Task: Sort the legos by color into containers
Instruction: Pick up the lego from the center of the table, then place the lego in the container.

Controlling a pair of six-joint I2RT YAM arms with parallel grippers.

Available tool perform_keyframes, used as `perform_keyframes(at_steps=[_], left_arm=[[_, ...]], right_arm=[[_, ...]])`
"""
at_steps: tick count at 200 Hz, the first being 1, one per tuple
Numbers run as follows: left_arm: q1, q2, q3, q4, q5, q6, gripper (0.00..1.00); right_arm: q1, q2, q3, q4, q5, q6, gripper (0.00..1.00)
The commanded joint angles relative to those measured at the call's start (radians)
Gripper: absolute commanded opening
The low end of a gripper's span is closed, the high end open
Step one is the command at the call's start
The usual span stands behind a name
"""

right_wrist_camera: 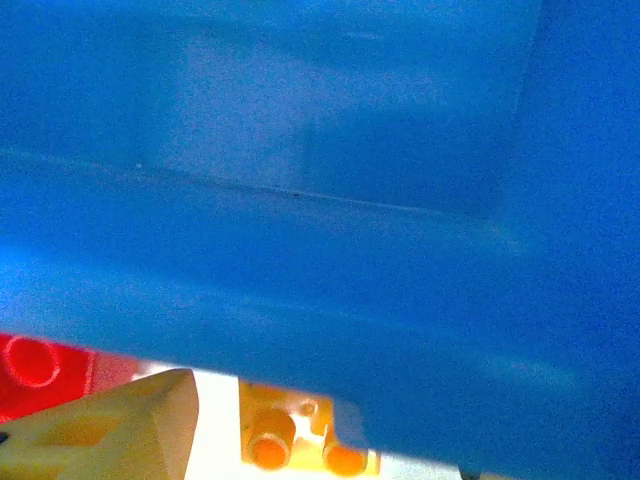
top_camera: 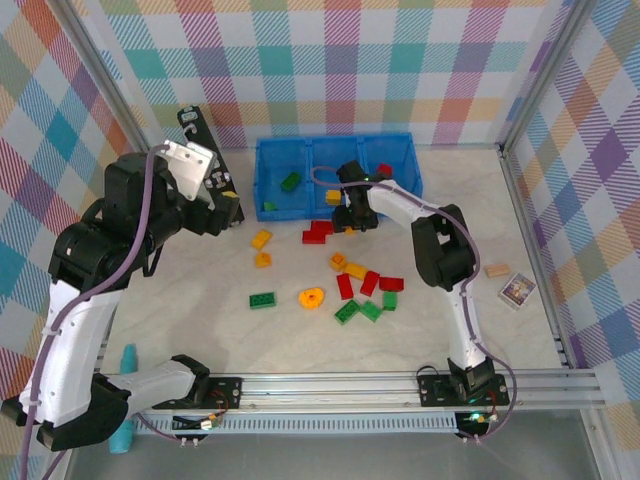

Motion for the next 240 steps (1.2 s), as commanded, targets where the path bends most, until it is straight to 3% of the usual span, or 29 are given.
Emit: perform_keyframes(at_steps=[1,86,110,164,206,240], left_arm=[[-0.005,0.011,0.028,-0.008,-0.007,-0.008,1.0],[-0.005,0.04,0.028,0.004,-0.013,0.001,1.0],[-0.005,0.043,0.031,0.001,-0.015,0.001,1.0],[-0.004,0.056,0.003,0.024,-0.031,0.027,1.0],[-0.004,0.056,0.002,0.031,-0.052,0.042,1.0],[-0.004,0.04,-0.002,0.031,-0.066,0.049,1.0]], right_arm=[[0.005,0.036,0.039,0.005,0.034,-0.011,0.65],[0.005,0.044,0.028,-0.031,0.08,-0.017,0.41],[0.006,-0.028,-0.041,-0.062,0.067,0.003,0.34],[0.005,-0.276,-0.176,-0.2,0.141,0.046,0.33],[-0.001,-0.333,0.015,-0.241,0.193,-0.009,0.33],[-0.006,-0.285,0.128,-0.104,0.202,-0.069,0.32]])
